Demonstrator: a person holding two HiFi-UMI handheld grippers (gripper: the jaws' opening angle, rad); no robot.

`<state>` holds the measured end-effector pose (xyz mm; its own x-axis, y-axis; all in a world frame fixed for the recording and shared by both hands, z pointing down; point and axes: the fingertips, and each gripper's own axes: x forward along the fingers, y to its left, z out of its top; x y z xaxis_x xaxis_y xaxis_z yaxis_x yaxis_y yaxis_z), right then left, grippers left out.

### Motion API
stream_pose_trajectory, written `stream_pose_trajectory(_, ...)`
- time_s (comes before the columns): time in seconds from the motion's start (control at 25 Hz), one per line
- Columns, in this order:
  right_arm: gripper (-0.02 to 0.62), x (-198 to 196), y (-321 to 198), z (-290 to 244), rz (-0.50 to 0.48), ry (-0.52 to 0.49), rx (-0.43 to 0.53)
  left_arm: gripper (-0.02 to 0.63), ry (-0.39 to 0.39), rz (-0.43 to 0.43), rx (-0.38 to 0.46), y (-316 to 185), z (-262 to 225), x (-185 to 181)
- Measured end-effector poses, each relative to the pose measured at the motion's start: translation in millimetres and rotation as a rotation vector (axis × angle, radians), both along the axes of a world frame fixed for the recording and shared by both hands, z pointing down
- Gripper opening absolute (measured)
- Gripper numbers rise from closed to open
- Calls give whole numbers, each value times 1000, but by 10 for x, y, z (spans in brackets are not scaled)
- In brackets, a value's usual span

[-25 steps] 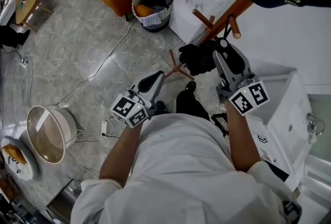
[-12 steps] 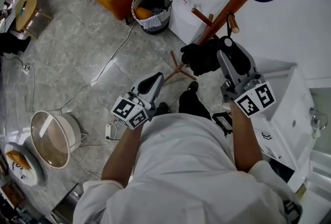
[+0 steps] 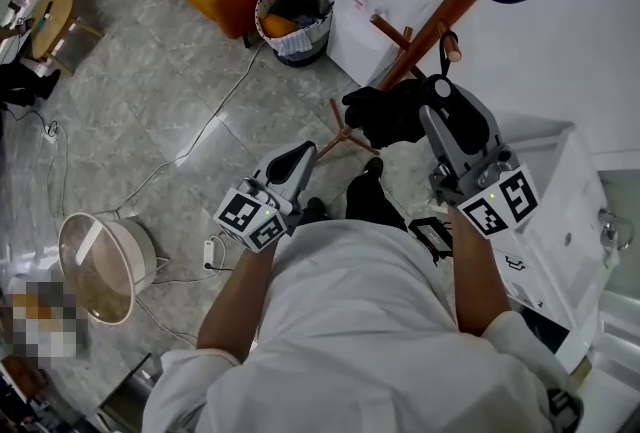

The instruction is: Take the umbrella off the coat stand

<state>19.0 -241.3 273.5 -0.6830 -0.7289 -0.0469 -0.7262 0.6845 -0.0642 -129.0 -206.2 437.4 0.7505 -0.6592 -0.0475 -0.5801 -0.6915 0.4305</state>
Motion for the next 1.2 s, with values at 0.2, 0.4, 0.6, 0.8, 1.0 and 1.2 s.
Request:
stream_pose_trajectory(0.2, 179, 0, 92, -108, -10, 2, 15, 15, 0, 11, 4, 16, -55, 35)
stream_pose_trajectory(0.4, 179, 3, 207, -115, -22, 9, 12, 15, -2, 29, 23, 12, -97, 77)
stream_pose_trajectory(0.6, 179, -13, 333, -109, -38, 24, 13, 15, -1, 36, 25, 11, -97, 95)
stream_pose_trajectory(0.8, 179, -41, 452, -124, -57, 36, 11, 15, -4, 38, 33, 46, -123, 90)
stream_pose_trajectory(1.0, 179, -103, 558, -41, -91, 16, -23, 15, -6, 47, 51, 119, -295, 97)
stream_pose_trajectory(1.2, 179, -206, 614, 174, -121, 5, -66, 15, -51, 65, 119, 219, -523, 117)
